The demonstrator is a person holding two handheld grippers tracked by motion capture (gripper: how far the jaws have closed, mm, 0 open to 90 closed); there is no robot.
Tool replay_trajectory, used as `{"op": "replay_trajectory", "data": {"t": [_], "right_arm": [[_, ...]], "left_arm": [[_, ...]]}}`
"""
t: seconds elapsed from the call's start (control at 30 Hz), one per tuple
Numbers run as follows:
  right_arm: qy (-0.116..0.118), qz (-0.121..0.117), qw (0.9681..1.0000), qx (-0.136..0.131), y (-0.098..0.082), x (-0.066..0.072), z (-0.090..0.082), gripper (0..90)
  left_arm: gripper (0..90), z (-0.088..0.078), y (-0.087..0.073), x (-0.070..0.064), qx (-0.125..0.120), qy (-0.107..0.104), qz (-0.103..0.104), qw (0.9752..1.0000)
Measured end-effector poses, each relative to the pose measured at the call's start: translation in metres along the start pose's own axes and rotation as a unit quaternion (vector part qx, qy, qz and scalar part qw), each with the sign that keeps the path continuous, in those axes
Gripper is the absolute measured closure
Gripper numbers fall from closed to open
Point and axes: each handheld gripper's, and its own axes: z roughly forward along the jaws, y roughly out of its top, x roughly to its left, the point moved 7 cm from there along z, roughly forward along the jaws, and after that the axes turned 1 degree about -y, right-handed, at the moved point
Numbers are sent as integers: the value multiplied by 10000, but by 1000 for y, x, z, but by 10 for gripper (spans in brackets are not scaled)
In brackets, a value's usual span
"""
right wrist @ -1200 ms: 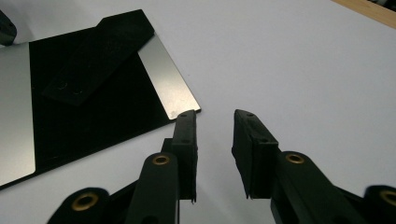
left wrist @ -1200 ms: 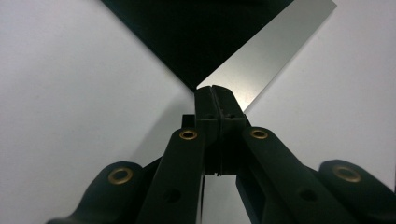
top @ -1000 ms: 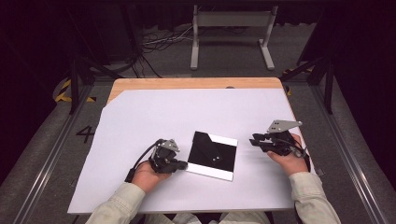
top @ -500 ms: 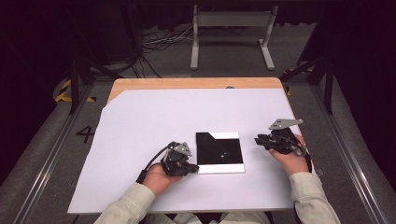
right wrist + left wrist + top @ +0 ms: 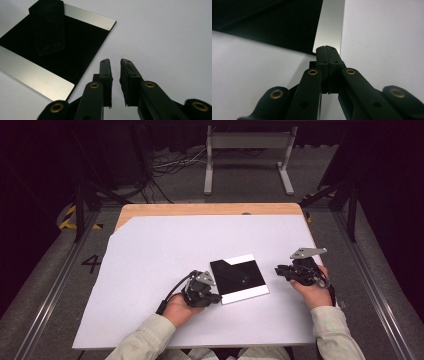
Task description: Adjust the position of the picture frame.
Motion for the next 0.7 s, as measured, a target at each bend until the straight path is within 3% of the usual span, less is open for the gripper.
{"op": "replay_trajectory", "data": {"t": [0.13,0.33,0.6,0.7], "right_arm": [[30,-50,10000,28,9,2,9,870],[10,-160,9995,283,27,4,34,900],[-48,-37,9985,551,46,3,68,900],[-63,179,9987,476,52,-1,76,900]], "left_arm": [[900,-13,-6,7,-71,95,-65,9999],[900,-49,-23,33,-330,444,-350,9979],[899,-76,-39,56,-616,812,-681,9925],[899,-79,-41,58,-637,846,-699,9919]]}}
